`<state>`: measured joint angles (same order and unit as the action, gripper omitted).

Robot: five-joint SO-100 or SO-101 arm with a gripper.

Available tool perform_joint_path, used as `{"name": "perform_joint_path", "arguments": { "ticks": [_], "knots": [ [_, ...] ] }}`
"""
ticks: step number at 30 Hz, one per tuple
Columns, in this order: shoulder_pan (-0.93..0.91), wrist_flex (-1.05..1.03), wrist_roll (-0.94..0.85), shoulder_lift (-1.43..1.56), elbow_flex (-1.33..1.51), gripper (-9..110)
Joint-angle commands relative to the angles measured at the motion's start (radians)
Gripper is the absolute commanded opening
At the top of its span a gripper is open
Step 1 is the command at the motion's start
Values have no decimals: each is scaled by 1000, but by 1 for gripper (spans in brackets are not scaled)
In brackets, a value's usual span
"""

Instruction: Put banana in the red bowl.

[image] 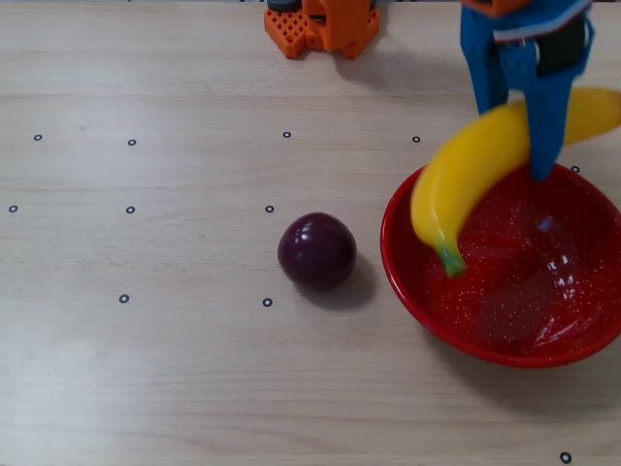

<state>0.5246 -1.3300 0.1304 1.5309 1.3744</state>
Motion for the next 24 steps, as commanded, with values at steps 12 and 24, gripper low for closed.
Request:
{"name": "perform_joint_path", "arguments": {
  "ticks": [12,24],
  "knots": [
    [-51,293,-273,-75,-60,0],
    [-92,302,-416,-84,-21,3]
  ]
}}
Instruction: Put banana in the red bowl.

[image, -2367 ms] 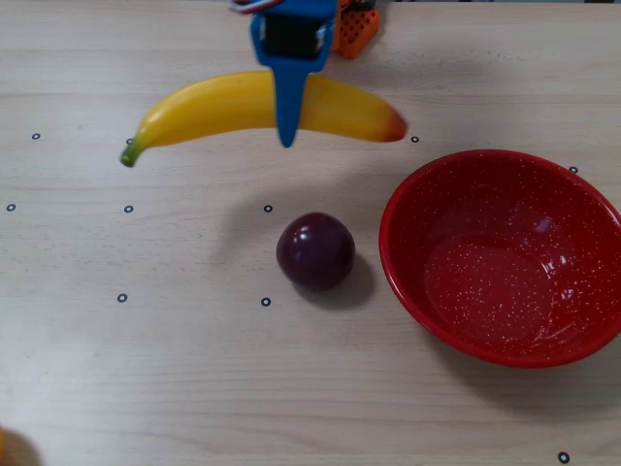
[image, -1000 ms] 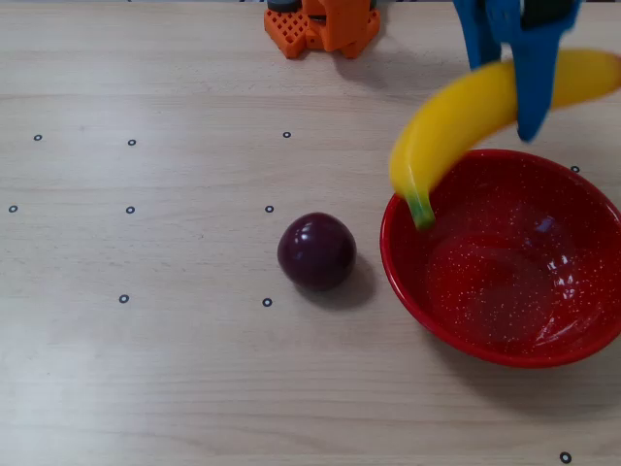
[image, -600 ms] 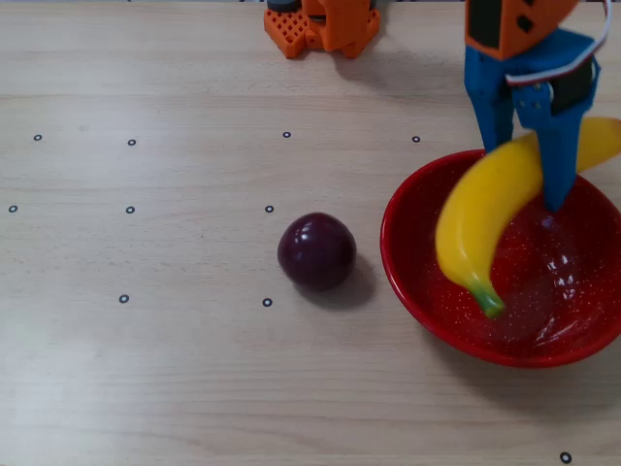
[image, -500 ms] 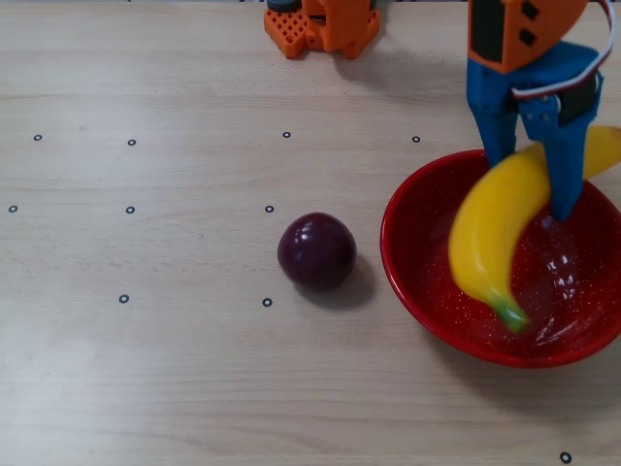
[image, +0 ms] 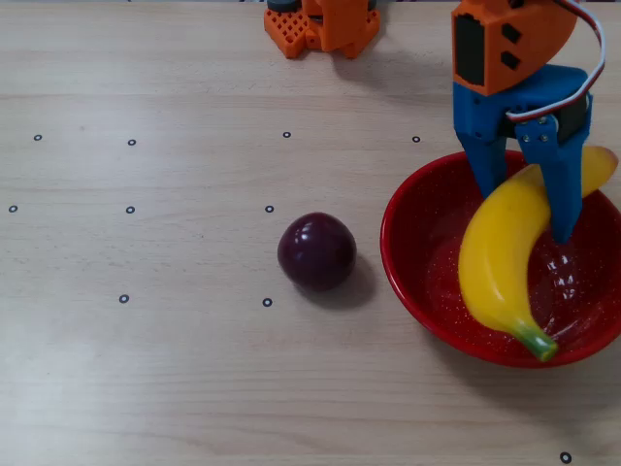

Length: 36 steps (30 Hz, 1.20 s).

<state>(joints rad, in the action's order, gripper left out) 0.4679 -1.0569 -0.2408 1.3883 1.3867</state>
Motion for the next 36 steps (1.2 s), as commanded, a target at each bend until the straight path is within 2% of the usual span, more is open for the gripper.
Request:
{"name": "perform_joint_path", "arguments": {
  "ticks": [1,4,18,36],
  "knots": [
    [-38,28,-52,60,-28,8],
    [-52,14,-81,72,-8,18],
    [-75,-26,-133,92,-26,38],
    [-101,-64,-129,178,-83,34]
  ]
}}
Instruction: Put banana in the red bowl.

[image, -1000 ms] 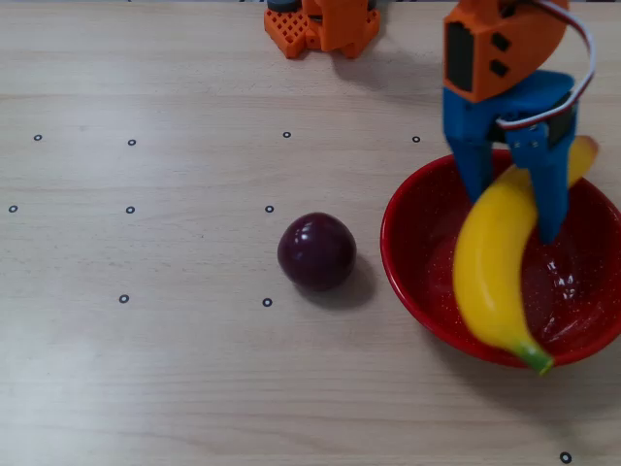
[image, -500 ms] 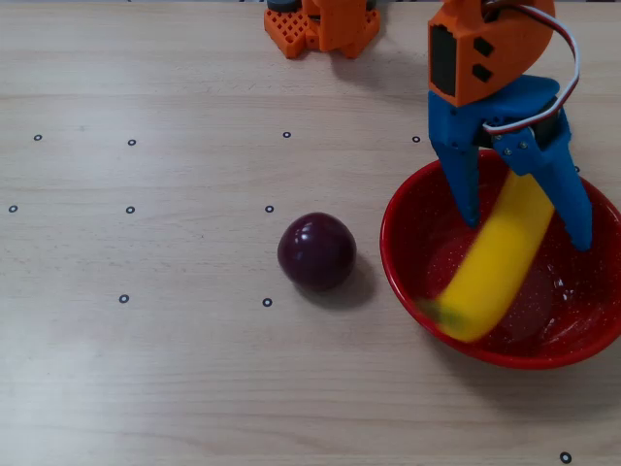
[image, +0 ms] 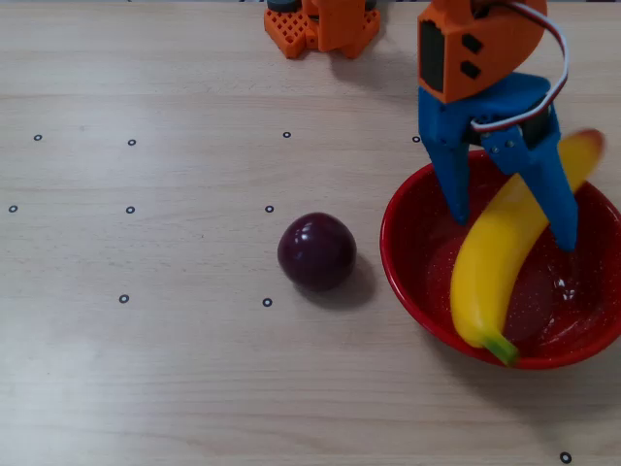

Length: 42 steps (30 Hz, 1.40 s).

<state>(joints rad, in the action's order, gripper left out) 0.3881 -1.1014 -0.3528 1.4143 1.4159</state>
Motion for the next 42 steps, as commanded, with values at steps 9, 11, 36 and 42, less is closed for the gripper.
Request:
{"name": "perform_joint_path", "arguments": {
  "ticks": [9,11,36,42],
  "knots": [
    [-49,-60,3,249,-74,0],
    [-58,-75,3,270,-61,0],
    [-295,2,224,851,459,0],
    [-345,26,262,1040,699,0]
  ]
}}
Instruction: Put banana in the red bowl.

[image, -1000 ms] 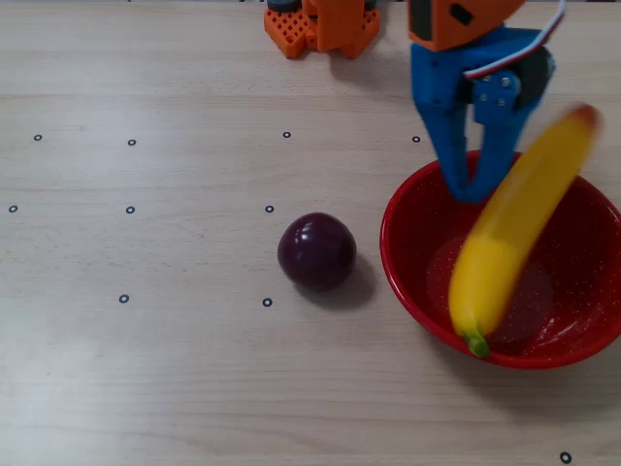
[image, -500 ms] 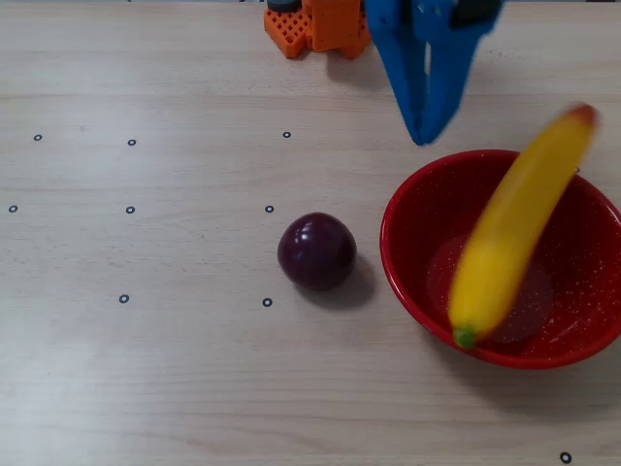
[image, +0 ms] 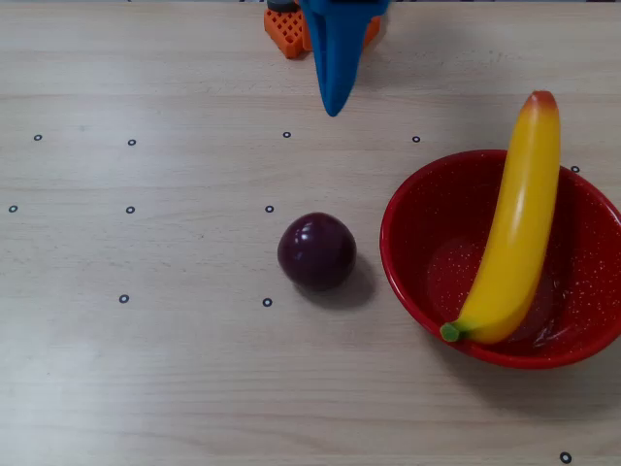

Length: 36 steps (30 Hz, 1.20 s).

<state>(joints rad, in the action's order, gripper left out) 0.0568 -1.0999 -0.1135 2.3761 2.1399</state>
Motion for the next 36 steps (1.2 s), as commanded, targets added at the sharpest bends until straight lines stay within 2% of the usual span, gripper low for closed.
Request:
{"name": "perform_joint_path", "arguments": {
  "ticks": [1,15,26,36],
  "knots": [
    [-17,25,31,106,6,0],
    [-20,14,71,483,397,0],
    [-5,-11,173,765,689,0],
    [6,-121,201,956,884,0]
  ]
}}
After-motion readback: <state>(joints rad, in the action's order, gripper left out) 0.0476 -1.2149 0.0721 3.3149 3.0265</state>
